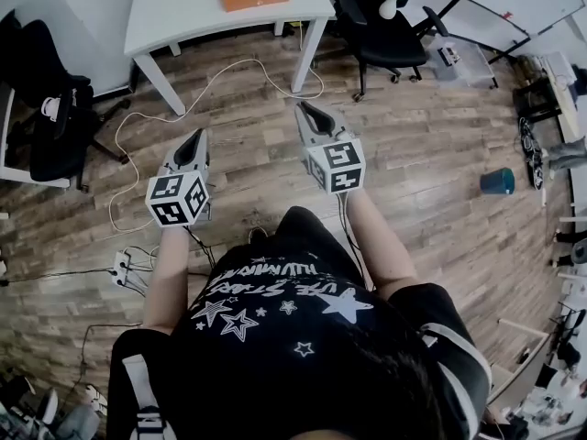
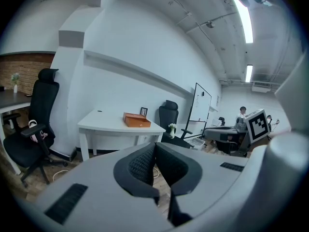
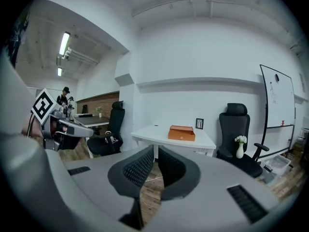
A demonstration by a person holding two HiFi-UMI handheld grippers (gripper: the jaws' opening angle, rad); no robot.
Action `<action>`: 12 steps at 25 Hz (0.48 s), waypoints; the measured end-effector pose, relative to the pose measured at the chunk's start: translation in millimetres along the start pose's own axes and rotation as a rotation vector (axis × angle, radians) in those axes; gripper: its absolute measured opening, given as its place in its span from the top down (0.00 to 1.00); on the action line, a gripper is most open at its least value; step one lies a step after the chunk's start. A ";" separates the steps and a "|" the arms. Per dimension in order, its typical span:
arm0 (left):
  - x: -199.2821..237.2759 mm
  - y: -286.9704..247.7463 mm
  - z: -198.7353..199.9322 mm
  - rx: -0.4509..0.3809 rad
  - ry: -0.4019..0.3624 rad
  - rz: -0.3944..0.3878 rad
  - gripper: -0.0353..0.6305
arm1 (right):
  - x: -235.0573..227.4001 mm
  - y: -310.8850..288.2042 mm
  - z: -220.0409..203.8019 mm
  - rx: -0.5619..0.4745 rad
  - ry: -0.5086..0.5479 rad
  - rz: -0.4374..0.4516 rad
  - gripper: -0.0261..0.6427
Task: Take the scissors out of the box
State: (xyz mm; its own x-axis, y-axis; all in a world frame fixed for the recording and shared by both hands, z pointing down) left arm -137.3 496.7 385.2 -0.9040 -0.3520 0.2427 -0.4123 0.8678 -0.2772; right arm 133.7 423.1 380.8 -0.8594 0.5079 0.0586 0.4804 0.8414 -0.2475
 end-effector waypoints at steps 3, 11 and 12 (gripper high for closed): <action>13.8 -4.3 -1.4 0.012 0.010 -0.003 0.92 | 3.2 -6.3 -4.7 0.031 0.014 -0.005 0.87; 37.7 -50.0 2.8 0.030 -0.002 0.006 0.92 | -28.6 -58.9 -13.9 0.049 -0.036 -0.022 0.87; 42.1 -57.6 3.5 0.033 0.000 0.012 0.92 | -33.8 -69.9 -15.7 0.052 -0.046 -0.021 0.87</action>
State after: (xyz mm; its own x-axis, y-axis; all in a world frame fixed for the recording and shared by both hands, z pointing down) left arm -152.0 430.6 408.1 -0.9087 -0.3421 0.2391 -0.4053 0.8599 -0.3104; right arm 131.9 350.0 411.3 -0.8767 0.4806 0.0199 0.4538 0.8403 -0.2966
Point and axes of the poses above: the fingertips, and each gripper's own axes: y backward along the fingers, x to its left, z out of its top, the point moved 9 cm from there along y, backward along the fingers, and after that the axes turned 7 degrees about -z, right-handed, at the moved point
